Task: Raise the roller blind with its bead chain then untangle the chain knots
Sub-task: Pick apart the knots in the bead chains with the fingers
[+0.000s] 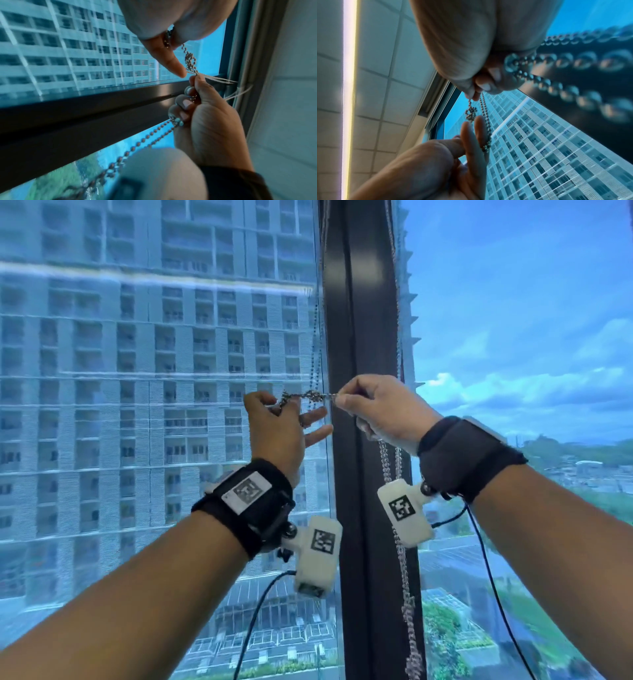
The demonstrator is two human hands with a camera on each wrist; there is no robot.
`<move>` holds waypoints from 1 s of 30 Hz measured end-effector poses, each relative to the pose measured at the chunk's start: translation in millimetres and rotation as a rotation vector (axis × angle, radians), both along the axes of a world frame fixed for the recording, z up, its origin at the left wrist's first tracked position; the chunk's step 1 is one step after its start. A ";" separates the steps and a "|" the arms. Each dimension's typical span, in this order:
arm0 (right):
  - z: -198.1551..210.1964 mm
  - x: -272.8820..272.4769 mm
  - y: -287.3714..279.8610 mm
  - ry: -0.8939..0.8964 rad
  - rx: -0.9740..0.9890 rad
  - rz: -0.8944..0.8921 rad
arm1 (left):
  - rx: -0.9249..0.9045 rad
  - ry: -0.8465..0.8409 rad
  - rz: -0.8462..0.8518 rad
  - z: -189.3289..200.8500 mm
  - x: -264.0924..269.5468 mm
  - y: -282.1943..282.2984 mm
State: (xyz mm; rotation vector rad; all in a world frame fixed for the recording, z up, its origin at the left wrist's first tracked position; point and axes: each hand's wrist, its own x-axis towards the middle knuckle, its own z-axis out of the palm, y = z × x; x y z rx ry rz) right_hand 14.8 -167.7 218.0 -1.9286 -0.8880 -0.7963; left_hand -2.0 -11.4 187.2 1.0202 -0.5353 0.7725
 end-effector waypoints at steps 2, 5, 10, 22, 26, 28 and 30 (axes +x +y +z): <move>12.0 0.4 11.9 -0.058 -0.021 -0.068 | -0.082 0.081 -0.008 3.4 1.0 -1.1; 32.7 1.1 28.7 -0.124 -0.077 -0.172 | -0.094 0.215 -0.026 14.9 3.3 0.5; 61.4 2.2 38.6 0.003 -0.134 -0.201 | 0.183 0.399 0.049 37.5 4.3 11.9; 72.7 4.9 16.2 0.247 -0.040 -0.019 | 0.498 0.161 0.333 59.9 -1.9 45.7; 77.0 -4.0 28.3 0.079 -0.075 -0.030 | 0.620 -0.040 0.574 56.9 -7.2 51.5; 83.1 -9.1 34.5 0.011 -0.008 0.003 | 0.572 -0.099 0.626 56.0 -10.4 56.9; 86.5 -13.0 38.9 -0.041 0.038 0.004 | 0.478 -0.074 0.654 56.8 -9.5 65.7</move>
